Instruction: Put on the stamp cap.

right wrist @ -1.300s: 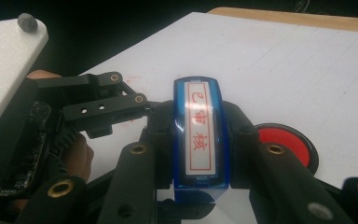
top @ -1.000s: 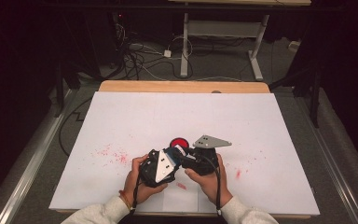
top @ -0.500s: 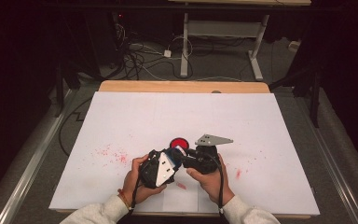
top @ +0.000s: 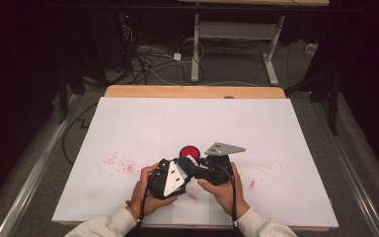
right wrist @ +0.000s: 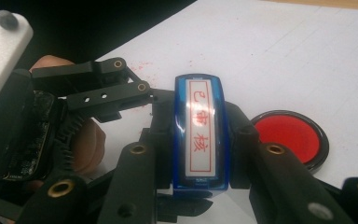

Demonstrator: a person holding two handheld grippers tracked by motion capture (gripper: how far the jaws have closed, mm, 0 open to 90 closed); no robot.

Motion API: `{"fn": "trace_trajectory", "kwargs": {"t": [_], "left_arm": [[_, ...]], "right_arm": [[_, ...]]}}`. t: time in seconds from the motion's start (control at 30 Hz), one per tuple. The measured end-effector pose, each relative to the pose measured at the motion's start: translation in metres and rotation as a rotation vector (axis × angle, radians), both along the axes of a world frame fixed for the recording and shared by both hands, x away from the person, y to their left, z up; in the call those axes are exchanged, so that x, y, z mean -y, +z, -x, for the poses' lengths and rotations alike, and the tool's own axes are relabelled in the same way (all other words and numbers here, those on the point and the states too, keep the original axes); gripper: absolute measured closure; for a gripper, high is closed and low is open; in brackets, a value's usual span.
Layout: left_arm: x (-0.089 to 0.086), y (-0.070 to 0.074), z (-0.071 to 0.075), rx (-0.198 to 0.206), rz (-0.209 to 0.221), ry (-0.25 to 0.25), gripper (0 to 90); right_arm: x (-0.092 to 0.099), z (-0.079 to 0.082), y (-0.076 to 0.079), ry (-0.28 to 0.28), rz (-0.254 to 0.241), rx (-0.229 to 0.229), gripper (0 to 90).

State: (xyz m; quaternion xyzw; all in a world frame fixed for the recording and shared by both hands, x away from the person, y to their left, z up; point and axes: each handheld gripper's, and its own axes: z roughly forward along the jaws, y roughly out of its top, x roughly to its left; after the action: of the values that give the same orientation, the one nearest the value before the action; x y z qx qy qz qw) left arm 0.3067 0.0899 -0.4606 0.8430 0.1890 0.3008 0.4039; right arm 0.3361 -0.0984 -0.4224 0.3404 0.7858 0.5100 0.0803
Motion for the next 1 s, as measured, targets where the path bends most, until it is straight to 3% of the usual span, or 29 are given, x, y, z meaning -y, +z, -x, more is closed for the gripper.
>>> {"fn": "trace_trajectory", "kwargs": {"t": [0.17, 0.47, 0.63, 0.87, 1.0], "left_arm": [[-0.002, -0.001, -0.003, -0.022, 0.03, -0.006, 36.1], [-0.006, -0.004, -0.01, -0.096, 0.07, 0.0, 27.7], [-0.008, -0.005, -0.013, -0.096, 0.069, 0.037, 24.2], [-0.012, -0.003, -0.015, -0.107, 0.07, 0.03, 23.2], [-0.015, -0.002, -0.015, -0.107, 0.059, 0.021, 22.0]], "right_arm": [[-0.001, 0.002, 0.001, 0.003, 0.016, 0.018, 69.6], [0.002, 0.001, 0.003, -0.009, 0.005, 0.024, 69.5], [0.005, 0.001, 0.005, -0.016, 0.005, 0.032, 69.4], [0.009, 0.002, 0.008, -0.024, 0.016, 0.049, 69.4], [0.011, 0.002, 0.01, -0.022, 0.045, 0.073, 69.4]]}}
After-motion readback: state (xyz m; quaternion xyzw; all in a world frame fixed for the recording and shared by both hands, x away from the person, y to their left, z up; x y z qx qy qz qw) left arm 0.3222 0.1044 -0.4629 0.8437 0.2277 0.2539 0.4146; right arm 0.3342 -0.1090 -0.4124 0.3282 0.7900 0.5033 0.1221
